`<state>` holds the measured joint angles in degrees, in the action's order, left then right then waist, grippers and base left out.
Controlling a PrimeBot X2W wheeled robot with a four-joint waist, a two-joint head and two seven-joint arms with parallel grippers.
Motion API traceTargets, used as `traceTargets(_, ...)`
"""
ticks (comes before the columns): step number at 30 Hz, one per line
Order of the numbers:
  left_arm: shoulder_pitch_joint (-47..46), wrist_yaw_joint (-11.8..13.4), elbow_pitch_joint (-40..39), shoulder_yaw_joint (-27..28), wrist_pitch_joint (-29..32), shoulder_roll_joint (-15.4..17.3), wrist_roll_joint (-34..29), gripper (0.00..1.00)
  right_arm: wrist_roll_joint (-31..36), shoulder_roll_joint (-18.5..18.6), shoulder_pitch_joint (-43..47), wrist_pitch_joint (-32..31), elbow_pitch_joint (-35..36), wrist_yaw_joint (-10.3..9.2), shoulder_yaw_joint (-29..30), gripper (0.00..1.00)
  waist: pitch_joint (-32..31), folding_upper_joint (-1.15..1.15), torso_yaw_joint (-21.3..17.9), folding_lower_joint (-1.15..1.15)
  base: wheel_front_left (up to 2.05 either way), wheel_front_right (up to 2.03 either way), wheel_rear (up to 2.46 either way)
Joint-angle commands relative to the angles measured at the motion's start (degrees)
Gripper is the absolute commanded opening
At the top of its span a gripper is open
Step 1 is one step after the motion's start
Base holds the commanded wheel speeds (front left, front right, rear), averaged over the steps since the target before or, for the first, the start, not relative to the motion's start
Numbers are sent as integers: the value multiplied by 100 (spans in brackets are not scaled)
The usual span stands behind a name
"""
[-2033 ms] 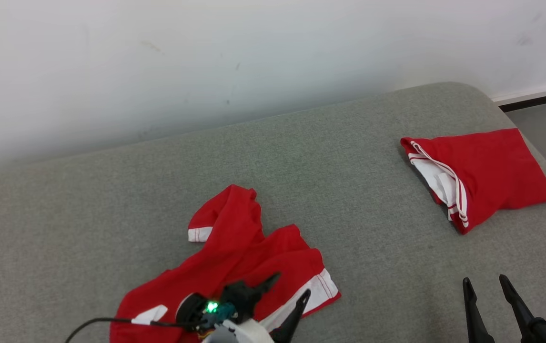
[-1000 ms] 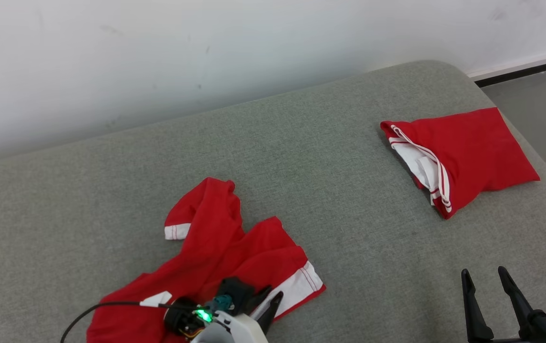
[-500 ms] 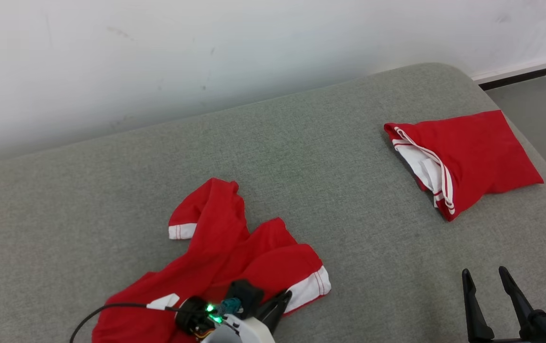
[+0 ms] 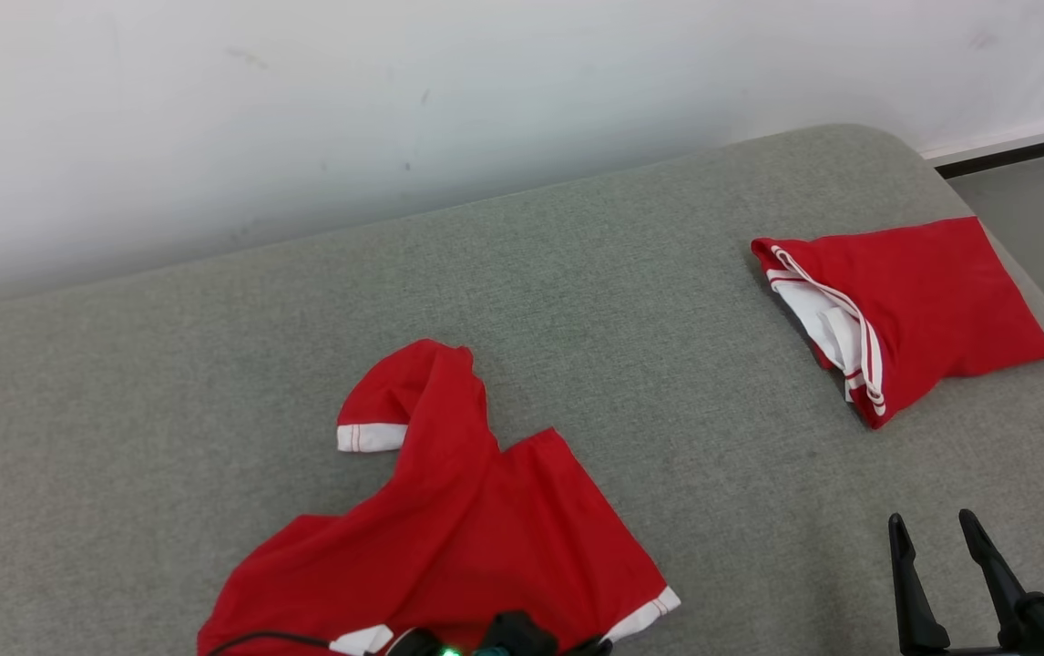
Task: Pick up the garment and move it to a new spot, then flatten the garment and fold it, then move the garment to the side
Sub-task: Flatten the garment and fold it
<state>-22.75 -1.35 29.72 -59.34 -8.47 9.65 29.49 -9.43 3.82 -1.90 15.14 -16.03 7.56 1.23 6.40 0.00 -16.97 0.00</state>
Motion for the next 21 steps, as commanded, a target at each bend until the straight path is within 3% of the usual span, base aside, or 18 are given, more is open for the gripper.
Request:
traceTargets(1, 87, 23, 1, -20, -70, -19, -55, 100, 4, 37, 15, -6, 9, -17, 21, 100, 2, 0, 23, 0, 0, 0, 0)
traceTargets(5, 154, 26, -44, 79, -209, -59, 111, 100, 11, 43, 41, -6, -9, -17, 34, 100, -18, 0, 72, 0, 0, 0, 0)
traceTargets(9, 237, 203, -338, 352, -458, -4, 244, 100, 38, 44, 101, -6, -2, -17, 49, 100, -96, 0, 129, 0, 0, 0, 0)
traceTargets(21, 1117, 1290, -1416, 1615, -666, 656, 404, 100, 81, 173, 278, -6, 181, -17, 197, 100, -521, 0, 526, 0, 0, 0, 0)
